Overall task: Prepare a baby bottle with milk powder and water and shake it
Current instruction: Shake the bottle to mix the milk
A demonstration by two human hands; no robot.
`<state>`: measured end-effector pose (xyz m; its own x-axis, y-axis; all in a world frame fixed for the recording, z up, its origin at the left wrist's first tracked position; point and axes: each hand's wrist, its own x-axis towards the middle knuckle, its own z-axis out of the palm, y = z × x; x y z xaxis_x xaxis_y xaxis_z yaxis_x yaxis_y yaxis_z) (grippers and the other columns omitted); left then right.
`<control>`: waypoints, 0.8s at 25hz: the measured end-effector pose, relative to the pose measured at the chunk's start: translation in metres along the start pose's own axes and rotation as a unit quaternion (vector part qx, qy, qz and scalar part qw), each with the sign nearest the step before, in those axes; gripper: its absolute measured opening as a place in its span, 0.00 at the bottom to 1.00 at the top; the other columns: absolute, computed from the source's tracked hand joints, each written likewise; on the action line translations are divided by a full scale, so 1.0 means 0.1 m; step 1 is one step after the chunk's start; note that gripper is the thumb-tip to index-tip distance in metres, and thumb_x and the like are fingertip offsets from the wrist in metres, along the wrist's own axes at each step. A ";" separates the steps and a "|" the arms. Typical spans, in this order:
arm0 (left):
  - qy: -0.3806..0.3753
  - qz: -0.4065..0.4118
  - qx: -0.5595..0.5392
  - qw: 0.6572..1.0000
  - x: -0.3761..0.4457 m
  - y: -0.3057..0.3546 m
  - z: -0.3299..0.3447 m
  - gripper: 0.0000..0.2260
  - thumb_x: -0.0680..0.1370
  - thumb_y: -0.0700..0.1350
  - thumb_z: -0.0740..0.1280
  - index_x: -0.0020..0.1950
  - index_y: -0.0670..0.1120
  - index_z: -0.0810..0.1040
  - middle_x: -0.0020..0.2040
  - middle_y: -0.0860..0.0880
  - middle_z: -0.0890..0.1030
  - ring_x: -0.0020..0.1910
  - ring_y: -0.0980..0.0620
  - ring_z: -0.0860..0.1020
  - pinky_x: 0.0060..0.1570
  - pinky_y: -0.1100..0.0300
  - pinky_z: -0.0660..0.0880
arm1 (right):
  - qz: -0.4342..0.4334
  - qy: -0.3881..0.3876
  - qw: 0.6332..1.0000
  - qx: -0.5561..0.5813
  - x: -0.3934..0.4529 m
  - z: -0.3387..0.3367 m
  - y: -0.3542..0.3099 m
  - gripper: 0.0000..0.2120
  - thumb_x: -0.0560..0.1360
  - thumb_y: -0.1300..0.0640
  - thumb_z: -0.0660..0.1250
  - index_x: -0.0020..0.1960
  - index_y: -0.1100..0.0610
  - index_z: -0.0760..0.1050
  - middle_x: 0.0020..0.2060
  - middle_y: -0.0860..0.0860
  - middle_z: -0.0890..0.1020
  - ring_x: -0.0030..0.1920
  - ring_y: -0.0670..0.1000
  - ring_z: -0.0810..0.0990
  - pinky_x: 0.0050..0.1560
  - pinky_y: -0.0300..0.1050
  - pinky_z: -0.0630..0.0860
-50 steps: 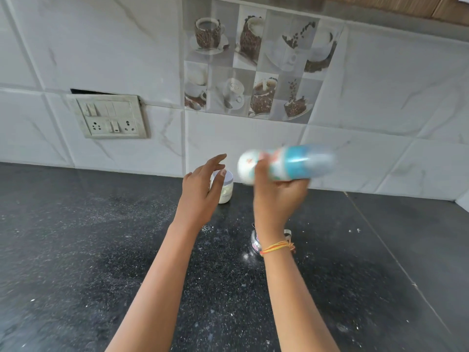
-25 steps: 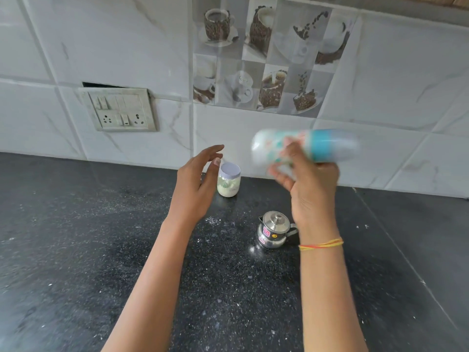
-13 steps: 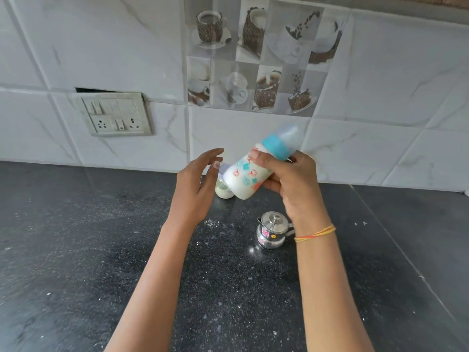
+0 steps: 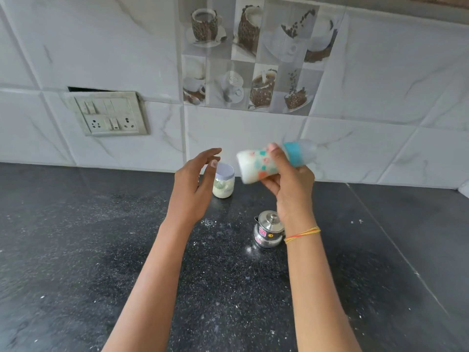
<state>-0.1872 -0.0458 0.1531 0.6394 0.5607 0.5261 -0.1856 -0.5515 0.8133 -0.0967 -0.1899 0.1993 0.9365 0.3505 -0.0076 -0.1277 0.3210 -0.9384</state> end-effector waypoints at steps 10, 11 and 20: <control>-0.069 -0.030 -0.182 0.980 0.18 0.23 0.05 0.11 0.83 0.41 0.60 0.56 0.50 0.81 0.48 0.54 0.86 0.51 0.54 0.83 0.49 0.60 0.78 | -0.119 -0.097 0.961 -0.231 0.06 0.14 -0.33 0.11 0.66 0.52 0.78 0.45 0.55 0.82 0.39 0.47 0.86 0.40 0.44 0.85 0.45 0.45 0.82; -0.087 -0.040 -0.206 0.974 0.21 0.29 0.04 0.11 0.82 0.39 0.60 0.55 0.50 0.81 0.46 0.53 0.86 0.47 0.54 0.83 0.45 0.60 0.79 | -0.120 -0.111 0.956 -0.242 0.08 0.15 -0.39 0.12 0.66 0.51 0.78 0.46 0.55 0.82 0.40 0.48 0.86 0.41 0.44 0.85 0.45 0.44 0.82; -0.126 -0.049 -0.246 0.960 0.42 0.52 0.00 0.11 0.78 0.39 0.67 0.58 0.50 0.81 0.51 0.47 0.86 0.48 0.46 0.85 0.45 0.45 0.82 | -0.108 -0.193 0.944 -0.246 0.24 0.16 -0.74 0.14 0.70 0.54 0.75 0.54 0.57 0.82 0.47 0.50 0.86 0.46 0.46 0.85 0.42 0.39 0.81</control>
<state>-0.1698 -0.0509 0.2179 0.8207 0.3938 0.4139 -0.4045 -0.1110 0.9078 -0.0703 -0.1911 0.2738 0.7228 0.6485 0.2388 0.3073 0.0079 -0.9516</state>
